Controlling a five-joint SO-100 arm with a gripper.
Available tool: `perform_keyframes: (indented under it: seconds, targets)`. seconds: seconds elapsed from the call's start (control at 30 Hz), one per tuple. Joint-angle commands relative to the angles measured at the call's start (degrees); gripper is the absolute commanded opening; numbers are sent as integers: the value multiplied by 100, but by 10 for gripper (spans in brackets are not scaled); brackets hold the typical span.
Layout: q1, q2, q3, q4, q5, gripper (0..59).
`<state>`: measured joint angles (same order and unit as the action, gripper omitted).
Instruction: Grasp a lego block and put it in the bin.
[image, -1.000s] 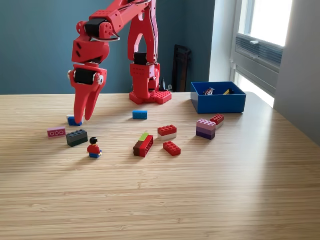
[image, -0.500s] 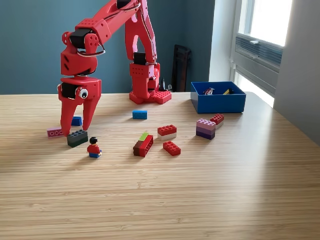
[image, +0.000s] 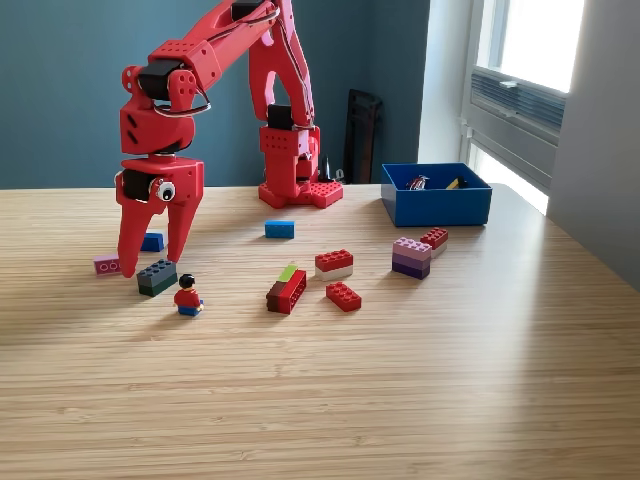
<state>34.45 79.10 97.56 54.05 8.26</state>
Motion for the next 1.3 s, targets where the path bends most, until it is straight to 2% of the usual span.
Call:
perform_keyframes:
  seconds: [0.03, 0.27, 0.5, 0.77, 1.3]
  targets:
    - [-62, 114, -360, 18, 633, 280]
    - [-105, 114, -404, -26, 765, 292]
    - [-272, 114, -501, -44, 44, 295]
    - [-281, 105, -519, -44, -422, 271]
    - [-158, 79, -677, -26, -466, 250]
